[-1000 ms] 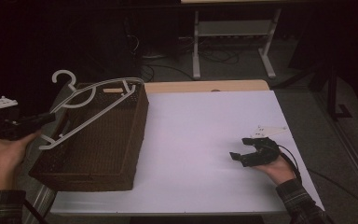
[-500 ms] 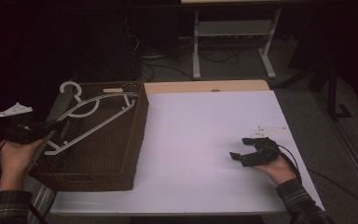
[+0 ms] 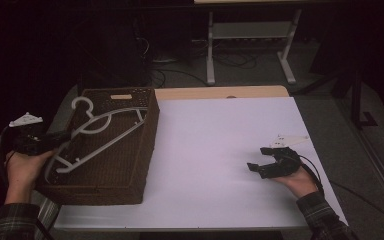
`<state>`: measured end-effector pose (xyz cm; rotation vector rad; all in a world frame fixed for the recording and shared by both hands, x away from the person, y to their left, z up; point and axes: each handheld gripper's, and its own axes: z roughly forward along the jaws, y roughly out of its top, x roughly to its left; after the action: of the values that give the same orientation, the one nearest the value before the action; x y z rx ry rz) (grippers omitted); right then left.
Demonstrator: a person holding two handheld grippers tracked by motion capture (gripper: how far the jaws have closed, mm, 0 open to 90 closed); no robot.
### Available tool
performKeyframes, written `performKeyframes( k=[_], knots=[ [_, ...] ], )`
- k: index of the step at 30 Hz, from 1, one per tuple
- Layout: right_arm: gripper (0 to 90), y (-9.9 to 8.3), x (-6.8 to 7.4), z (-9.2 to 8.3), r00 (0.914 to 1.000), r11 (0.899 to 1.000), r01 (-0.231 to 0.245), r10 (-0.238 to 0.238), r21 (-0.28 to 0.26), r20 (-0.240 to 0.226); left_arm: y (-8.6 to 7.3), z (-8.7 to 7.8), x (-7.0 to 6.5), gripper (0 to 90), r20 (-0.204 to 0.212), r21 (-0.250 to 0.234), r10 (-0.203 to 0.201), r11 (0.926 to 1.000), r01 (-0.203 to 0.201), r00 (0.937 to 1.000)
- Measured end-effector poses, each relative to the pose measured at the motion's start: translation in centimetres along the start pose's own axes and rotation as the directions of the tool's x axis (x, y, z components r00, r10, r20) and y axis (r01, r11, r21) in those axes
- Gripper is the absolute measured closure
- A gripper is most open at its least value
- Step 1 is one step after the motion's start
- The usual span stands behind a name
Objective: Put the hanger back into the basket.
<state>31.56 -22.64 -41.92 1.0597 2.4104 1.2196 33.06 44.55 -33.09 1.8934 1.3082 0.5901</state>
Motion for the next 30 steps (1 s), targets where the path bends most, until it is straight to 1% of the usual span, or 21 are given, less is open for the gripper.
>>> performKeyframes(
  k=[2,3,5,6,8,9,11,12,15,17,19,21,25,26,29,30],
  knots=[
    [19.9,0.0,0.0,0.0,1.0000,1.000,0.000,0.000,-0.002,-0.001,0.1,-0.1,-0.2,68.7,0.014,-0.011,-0.003,0.9999,0.003,0.9999],
    [19.9,0.0,-0.1,-0.1,1.0000,1.000,-0.001,0.001,-0.002,-0.001,0.2,-0.1,-0.4,66.2,0.019,-0.010,0.002,0.9999,-0.001,0.9998],
    [19.9,0.0,0.0,-0.1,1.0000,1.000,-0.003,0.003,-0.004,-0.004,0.5,-0.1,-1.0,59.3,0.034,-0.024,0.008,0.9997,-0.008,0.9994],
    [19.9,0.0,0.0,-0.1,1.0000,1.000,0.001,-0.001,-0.006,-0.003,0.7,-0.1,-1.3,57.3,0.044,-0.031,0.014,0.9995,-0.012,0.9990],
    [19.9,0.1,0.0,-0.2,1.0000,1.000,0.000,0.000,-0.008,-0.004,1.2,-0.1,-2.0,51.9,0.070,-0.044,0.017,0.9989,-0.014,0.9974],
    [19.9,0.1,0.0,-0.2,1.0000,1.000,0.000,0.000,-0.009,-0.003,1.4,0.0,-2.4,50.0,0.089,-0.048,0.017,0.9988,-0.013,0.9959],
    [19.9,0.1,0.0,-0.3,1.0000,1.000,-0.004,0.004,-0.010,-0.005,1.9,0.1,-3.1,44.8,0.112,-0.056,0.024,0.9982,-0.018,0.9934],
    [19.9,0.1,0.0,-0.3,1.0000,1.000,-0.005,0.005,-0.012,-0.005,2.2,0.3,-3.7,42.2,0.133,-0.061,0.033,0.9978,-0.025,0.9906],
    [19.9,0.1,-0.1,-0.4,1.0000,1.000,-0.004,0.004,-0.017,-0.004,3.0,0.7,-5.3,34.6,0.172,-0.061,0.060,0.9969,-0.050,0.9833],
    [19.9,0.1,-0.1,-0.5,1.0000,1.000,-0.007,0.007,-0.019,-0.004,3.5,1.0,-6.4,29.3,0.204,-0.058,0.074,0.9963,-0.063,0.9763],
    [19.9,0.2,-0.1,-0.6,1.0000,1.000,-0.003,0.003,-0.021,-0.004,4.0,1.4,-7.5,26.4,0.236,-0.064,0.089,0.9951,-0.075,0.9678],
    [19.9,0.2,0.0,-0.7,1.0000,1.000,-0.008,0.008,-0.023,-0.003,4.6,1.8,-8.8,24.1,0.258,-0.071,0.106,0.9934,-0.090,0.9603],
    [19.9,0.2,0.0,-1.0,1.0000,1.000,-0.005,0.005,-0.027,0.000,5.6,2.8,-11.2,21.5,0.301,-0.075,0.143,0.9892,-0.126,0.9429],
    [19.9,0.2,0.0,-1.0,1.0000,1.000,-0.006,0.006,-0.029,0.001,5.8,3.2,-12.0,21.0,0.313,-0.078,0.153,0.9878,-0.135,0.9373],
    [19.9,0.2,-0.1,-1.2,1.0000,0.999,-0.006,0.006,-0.034,0.000,6.3,4.0,-13.7,19.0,0.338,-0.086,0.176,0.9840,-0.156,0.9246],
    [19.9,0.2,-0.1,-1.3,1.0000,0.999,-0.006,0.006,-0.035,0.000,6.5,4.2,-14.4,18.1,0.349,-0.092,0.183,0.9828,-0.161,0.9190]
  ],
)
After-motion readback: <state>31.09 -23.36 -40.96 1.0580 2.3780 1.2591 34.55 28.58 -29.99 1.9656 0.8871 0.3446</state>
